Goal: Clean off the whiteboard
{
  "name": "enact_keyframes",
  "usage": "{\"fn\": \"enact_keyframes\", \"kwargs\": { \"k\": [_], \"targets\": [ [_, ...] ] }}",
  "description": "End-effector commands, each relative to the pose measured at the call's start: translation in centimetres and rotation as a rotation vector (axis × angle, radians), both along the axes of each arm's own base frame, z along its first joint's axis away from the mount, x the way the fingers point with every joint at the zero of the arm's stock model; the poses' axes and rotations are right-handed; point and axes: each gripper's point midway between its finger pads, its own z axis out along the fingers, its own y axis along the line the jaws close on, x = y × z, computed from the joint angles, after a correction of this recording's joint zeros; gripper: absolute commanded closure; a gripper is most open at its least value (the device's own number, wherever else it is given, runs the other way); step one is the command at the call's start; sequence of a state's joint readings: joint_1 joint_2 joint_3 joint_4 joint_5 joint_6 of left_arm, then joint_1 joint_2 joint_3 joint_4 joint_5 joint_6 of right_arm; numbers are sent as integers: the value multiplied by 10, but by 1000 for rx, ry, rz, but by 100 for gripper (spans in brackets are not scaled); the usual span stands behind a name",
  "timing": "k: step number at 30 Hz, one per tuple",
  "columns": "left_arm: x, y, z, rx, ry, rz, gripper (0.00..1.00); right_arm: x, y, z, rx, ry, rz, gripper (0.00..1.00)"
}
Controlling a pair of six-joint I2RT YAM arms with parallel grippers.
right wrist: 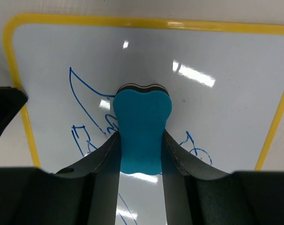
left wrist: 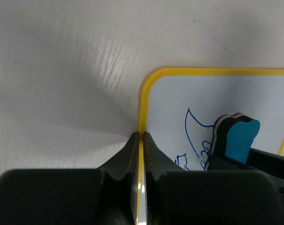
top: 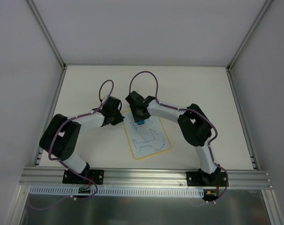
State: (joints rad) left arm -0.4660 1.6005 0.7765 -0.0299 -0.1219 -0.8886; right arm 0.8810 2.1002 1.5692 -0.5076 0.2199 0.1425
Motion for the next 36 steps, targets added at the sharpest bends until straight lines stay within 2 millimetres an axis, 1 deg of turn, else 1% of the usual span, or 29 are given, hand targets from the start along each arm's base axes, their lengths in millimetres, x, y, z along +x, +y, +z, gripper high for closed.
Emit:
{"fn": "enact_keyframes", "kwargs": {
  "k": [1,2,3,4,5,8,9,11,13,14,16,19,21,22,23,24,25,26,27,28,29,30,31,32,33,35,36],
  "targets": [
    [-39,10,-36,70,152,-11,100,-3,5,-11,-21,41,-33,94],
    [-39,10,-36,67,155,-11,100,-2,13,-8,-3,40,-30,94],
    [-39,9,-35,65,153,-10,100,-4,15,-8,-1,46,-26,94],
    [-39,9,-36,65,154,-10,100,-5,18,-13,-3,58,-24,94],
    [-39,8,-35,63,151,-12,100,-5,26,-8,16,59,-16,94],
    [-41,8,-36,62,153,-11,100,-9,36,-13,34,81,-4,94],
    [-41,8,-35,60,153,-10,100,-7,41,-10,49,82,-6,94],
    [-42,8,-35,61,154,-8,100,-8,47,-15,61,101,-7,94],
    [-42,8,-36,59,156,-6,100,-7,54,-14,81,107,-9,94],
    [-43,8,-37,59,158,-5,100,-9,56,-18,80,119,-6,94],
    [-44,9,-38,59,162,-4,100,-6,62,-17,89,121,-6,94],
    [-45,10,-40,62,168,6,100,-6,58,-21,67,124,-20,94],
    [-45,11,-40,61,166,24,100,-5,40,-28,23,119,-52,95],
    [-46,13,-41,63,169,29,100,-4,33,-21,26,109,-71,95],
    [-46,15,-41,65,165,43,100,-7,10,-31,-18,126,-109,96],
    [-47,16,-41,69,166,48,100,-1,-4,-21,-14,111,-139,96],
    [-47,17,-42,72,167,53,100,-5,-13,-19,-30,105,-145,96],
    [-47,19,-42,72,166,64,100,-7,-41,-27,-81,115,-182,97],
    [-47,19,-43,75,166,67,100,-7,-53,-25,-95,109,-194,97],
    [-49,21,-44,75,172,72,100,-5,-63,-11,-85,86,-209,97],
    [-48,22,-45,72,173,82,100,-3,-79,-9,-95,84,-235,98],
    [-48,22,-45,72,176,82,100,-13,-100,-16,-137,99,-250,98],
    [-48,22,-45,71,175,80,100,-15,-110,-15,-147,100,-258,98],
    [-48,22,-44,71,173,81,100,-14,-123,-7,-138,89,-279,98],
    [-47,23,-44,72,173,80,100,-22,-138,-13,-165,106,-291,98],
    [-46,21,-43,69,171,74,100,-24,-146,-10,-164,98,-286,99],
    [-46,21,-44,71,173,72,100,-26,-142,-12,-149,106,-270,99]
  ]
}}
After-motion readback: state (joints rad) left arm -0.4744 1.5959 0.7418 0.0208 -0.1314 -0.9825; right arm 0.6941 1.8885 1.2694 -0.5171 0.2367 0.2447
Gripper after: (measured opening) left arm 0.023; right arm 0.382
